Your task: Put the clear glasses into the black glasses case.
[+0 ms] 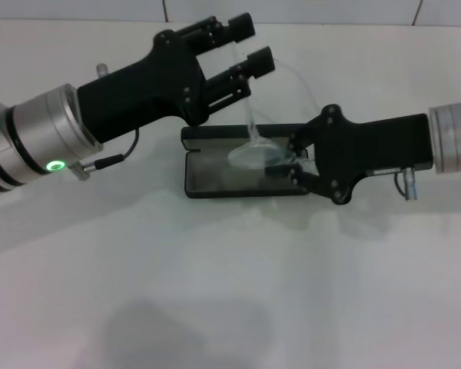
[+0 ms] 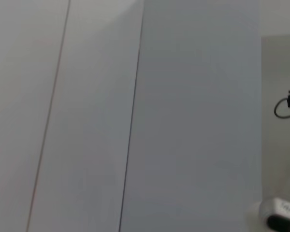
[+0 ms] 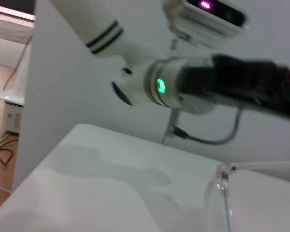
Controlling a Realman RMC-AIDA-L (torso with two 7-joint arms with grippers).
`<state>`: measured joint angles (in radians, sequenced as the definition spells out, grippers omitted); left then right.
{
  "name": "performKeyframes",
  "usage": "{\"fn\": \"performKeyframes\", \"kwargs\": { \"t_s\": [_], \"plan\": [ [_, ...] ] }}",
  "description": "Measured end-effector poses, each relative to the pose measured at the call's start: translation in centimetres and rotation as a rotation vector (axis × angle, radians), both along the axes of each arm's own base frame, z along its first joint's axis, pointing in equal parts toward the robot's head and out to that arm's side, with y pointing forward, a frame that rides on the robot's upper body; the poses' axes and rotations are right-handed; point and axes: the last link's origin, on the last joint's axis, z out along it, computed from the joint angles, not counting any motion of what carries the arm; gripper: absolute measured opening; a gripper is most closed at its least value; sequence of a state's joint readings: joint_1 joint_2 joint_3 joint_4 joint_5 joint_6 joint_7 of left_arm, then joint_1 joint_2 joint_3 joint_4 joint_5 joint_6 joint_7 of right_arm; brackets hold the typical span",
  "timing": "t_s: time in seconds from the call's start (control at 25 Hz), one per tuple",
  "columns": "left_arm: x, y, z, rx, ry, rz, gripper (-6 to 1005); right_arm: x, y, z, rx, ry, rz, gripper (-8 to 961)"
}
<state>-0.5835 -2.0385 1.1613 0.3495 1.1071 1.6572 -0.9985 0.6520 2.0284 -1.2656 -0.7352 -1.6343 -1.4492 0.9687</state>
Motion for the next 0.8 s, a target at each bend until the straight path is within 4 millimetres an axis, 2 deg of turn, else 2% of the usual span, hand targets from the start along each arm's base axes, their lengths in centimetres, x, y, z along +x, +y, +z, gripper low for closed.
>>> {"fn": "performKeyframes", "kwargs": {
  "t_s": [0.24, 0.68, 0.8],
  "plan": [
    [-0.2, 0.4, -1.1, -0.048, 0.044, 0.047, 545, -0.4, -0.3, 0.4, 0.033, 0.050, 0.045, 122],
    [0.0, 0.3, -1.6, -0.131, 0.056, 0.065, 544, 0.2, -1.1, 0.6, 0.084, 0.085, 0.113, 122],
    [0.0, 0.3, -1.5, -0.133, 0.057, 0.064, 544, 0.9, -1.5, 0.5, 0.100, 0.078, 0.128, 122]
  ]
}}
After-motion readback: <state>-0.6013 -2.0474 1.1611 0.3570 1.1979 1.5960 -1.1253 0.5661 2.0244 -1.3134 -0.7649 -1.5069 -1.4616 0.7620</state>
